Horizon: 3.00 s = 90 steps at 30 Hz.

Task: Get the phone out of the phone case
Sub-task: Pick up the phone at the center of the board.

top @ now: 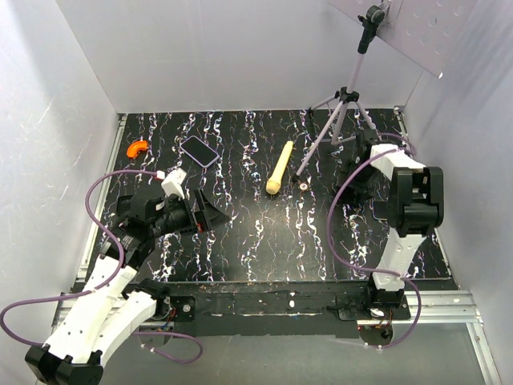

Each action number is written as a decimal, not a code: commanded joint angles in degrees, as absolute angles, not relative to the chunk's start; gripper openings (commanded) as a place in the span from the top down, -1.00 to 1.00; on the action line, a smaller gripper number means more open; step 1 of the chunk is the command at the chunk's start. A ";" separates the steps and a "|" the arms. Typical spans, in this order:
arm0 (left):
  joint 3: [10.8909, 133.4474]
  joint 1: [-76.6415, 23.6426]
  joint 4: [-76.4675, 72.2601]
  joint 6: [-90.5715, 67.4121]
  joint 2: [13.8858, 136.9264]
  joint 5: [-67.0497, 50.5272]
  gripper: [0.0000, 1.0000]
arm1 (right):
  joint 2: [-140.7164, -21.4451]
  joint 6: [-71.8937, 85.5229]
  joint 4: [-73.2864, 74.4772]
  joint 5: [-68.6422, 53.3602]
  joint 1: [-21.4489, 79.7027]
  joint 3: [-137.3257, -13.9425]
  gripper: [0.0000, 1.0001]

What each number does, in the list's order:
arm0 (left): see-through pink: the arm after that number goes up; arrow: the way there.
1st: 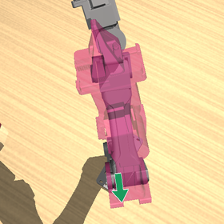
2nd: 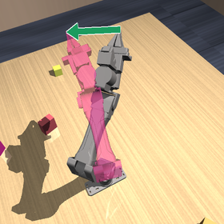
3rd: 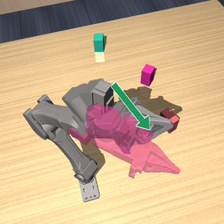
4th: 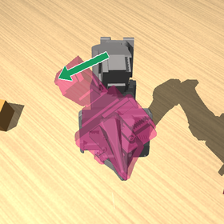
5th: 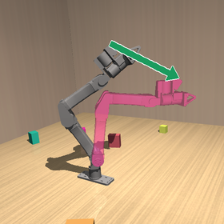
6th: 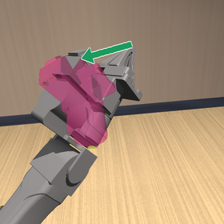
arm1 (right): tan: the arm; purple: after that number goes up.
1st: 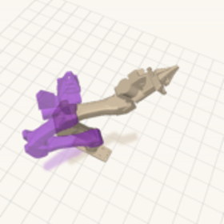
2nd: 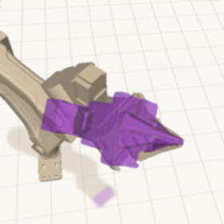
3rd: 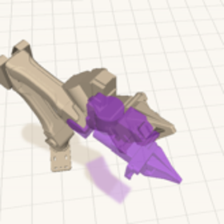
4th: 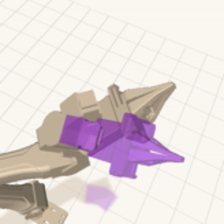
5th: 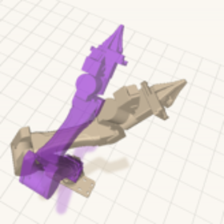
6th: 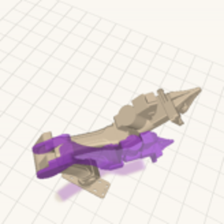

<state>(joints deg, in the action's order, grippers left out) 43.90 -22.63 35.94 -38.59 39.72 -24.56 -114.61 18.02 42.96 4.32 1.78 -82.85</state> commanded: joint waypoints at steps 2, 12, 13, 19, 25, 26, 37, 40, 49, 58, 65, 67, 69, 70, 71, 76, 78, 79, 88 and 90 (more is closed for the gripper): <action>45.35 -22.76 34.19 -38.85 40.51 -25.75 -0.99 | -102.05 25.04 40.97 -5.97 4.48 -66.91 -0.20; 45.62 -22.76 34.72 -39.20 40.78 -25.93 -0.99 | -107.12 21.36 46.40 -0.88 5.54 -74.86 -0.74; 45.53 -22.76 34.80 -39.55 40.52 -25.93 -0.99 | -108.79 21.18 47.45 -0.27 5.54 -76.62 -0.75; 45.35 -22.76 36.30 -40.52 38.15 -25.14 -0.99 | -116.00 20.83 50.79 4.55 5.45 -83.48 -0.75; 46.40 -22.85 37.53 -39.82 38.93 -24.79 -0.99 | -118.21 21.62 52.73 6.94 5.62 -85.95 -0.66; 46.58 -22.76 37.53 -39.90 39.11 -24.52 -0.99 | -118.39 21.53 53.00 7.03 5.63 -86.04 -0.61; 46.50 -22.94 36.30 -39.11 41.05 -24.34 -0.89 | -106.28 21.44 40.45 -10.44 4.66 -74.12 0.97; 44.39 -23.29 33.15 -39.20 40.17 -24.70 -0.86 | -100.83 24.25 35.35 -17.81 4.66 -67.79 0.97; 38.94 -28.82 20.32 -40.87 41.48 -24.35 -0.83 | -85.62 39.00 15.75 -40.94 4.75 -47.83 0.97; 36.74 -45.07 8.72 -37.53 50.00 -11.09 -0.85 | -71.91 64.13 -4.72 -44.13 8.25 -33.85 0.97; 38.49 -54.83 0.35 -34.11 60.02 -1.69 -0.96 | -66.01 85.48 -12.74 -35.78 19.85 -29.45 0.97; 39.19 -55.72 -1.67 -32.70 62.30 0.95 -0.96 | -65.40 89.19 -13.10 -33.76 23.19 -29.44 0.97; 39.55 -55.90 -2.80 -32.43 64.15 1.14 -0.91 | -64.95 91.66 -12.92 -31.74 26.00 -29.97 0.97; 39.46 -56.07 -3.42 -32.26 64.86 1.23 -0.87 | -64.78 92.37 -12.31 -31.12 27.15 -30.49 0.97; 39.55 -56.25 -3.95 -31.91 65.21 1.40 -0.84 | -64.60 92.90 -11.78 -30.33 28.38 -30.85 0.97; 39.46 -56.43 -4.40 -31.38 65.92 3.95 -0.61 | -63.29 96.67 -13.27 -27.78 33.04 -31.11 0.97; 39.64 -56.43 -4.22 -30.50 66.01 3.08 -0.21 | -62.58 97.29 -12.57 -26.29 34.62 -31.64 0.97; 39.64 -56.43 -4.13 -30.41 66.01 2.29 0.08 | -62.49 97.56 -12.39 -25.58 35.32 -31.73 0.97; 42.27 -55.46 7.71 -23.83 61.53 -4.91 1.00 | -64.68 70.21 -5.38 -29.79 37.09 -40.82 -0.53; 43.67 -53.36 12.02 -20.58 59.16 -10.17 1.00 | -66.09 54.82 12.55 -29.71 37.53 -48.66 -0.64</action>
